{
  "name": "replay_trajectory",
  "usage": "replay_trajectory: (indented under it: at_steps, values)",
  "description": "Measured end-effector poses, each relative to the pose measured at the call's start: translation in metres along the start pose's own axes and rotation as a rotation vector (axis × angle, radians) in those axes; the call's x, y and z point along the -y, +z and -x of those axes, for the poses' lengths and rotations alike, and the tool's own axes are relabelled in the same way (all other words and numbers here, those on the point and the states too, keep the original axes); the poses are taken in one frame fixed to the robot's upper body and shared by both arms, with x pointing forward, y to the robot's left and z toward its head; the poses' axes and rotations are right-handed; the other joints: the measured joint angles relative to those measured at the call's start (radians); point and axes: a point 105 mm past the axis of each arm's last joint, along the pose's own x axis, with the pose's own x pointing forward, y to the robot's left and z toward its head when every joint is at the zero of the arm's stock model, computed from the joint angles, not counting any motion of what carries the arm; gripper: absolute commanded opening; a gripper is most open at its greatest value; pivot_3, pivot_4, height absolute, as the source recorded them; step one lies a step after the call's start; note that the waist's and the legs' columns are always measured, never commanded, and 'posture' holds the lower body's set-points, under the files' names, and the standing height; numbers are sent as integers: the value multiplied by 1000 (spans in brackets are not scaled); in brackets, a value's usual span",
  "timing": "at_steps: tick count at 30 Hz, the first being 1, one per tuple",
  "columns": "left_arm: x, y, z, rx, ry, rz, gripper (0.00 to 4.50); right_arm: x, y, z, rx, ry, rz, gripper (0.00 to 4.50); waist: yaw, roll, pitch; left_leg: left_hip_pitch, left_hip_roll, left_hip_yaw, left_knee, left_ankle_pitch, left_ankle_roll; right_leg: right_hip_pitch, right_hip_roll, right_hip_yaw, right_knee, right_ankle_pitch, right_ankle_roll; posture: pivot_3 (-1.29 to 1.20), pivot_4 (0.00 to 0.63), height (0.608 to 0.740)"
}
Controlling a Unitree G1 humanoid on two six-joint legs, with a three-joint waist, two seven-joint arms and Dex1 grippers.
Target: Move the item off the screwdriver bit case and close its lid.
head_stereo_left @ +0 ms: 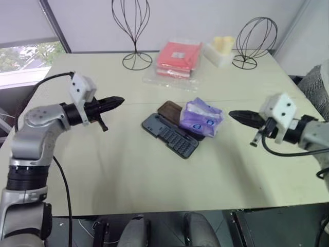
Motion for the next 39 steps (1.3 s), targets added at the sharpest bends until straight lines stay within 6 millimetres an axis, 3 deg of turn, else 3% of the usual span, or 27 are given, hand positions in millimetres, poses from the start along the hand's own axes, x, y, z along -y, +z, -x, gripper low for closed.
replay_trajectory:
  at_steps: [9, 31, 35, 39]
  values:
    - [10, 2, -5, 9, -56, 43, 0, -3, 11, -1, 22, 38, 1, 12, 2, -1, 0, -1, 0, 0, 1, 0, 0, 0, 0, 0, 0, 0, 0, 0, 150, 740]
    - [14, 5, -9, 31, -52, 77, 0, -5, 13, -1, 23, 43, 11, 12, 2, -1, 0, -1, 0, 0, 1, 0, 0, -1, 0, 1, 0, 0, 0, 0, 150, 740]
    - [15, 5, -12, 41, -54, 85, 0, -4, 11, -2, 21, 28, -3, 1761, 2, -1, 0, -1, 0, 0, 1, 0, 0, -1, 0, 1, 0, 0, 0, 0, 150, 740]
    - [18, 3, -17, 49, -60, 96, 0, -1, -3, -12, 7, -19, -46, 3962, 2, -1, 0, -1, 0, 0, 1, 0, 0, -1, 0, 1, 0, 0, 0, 0, 150, 740]
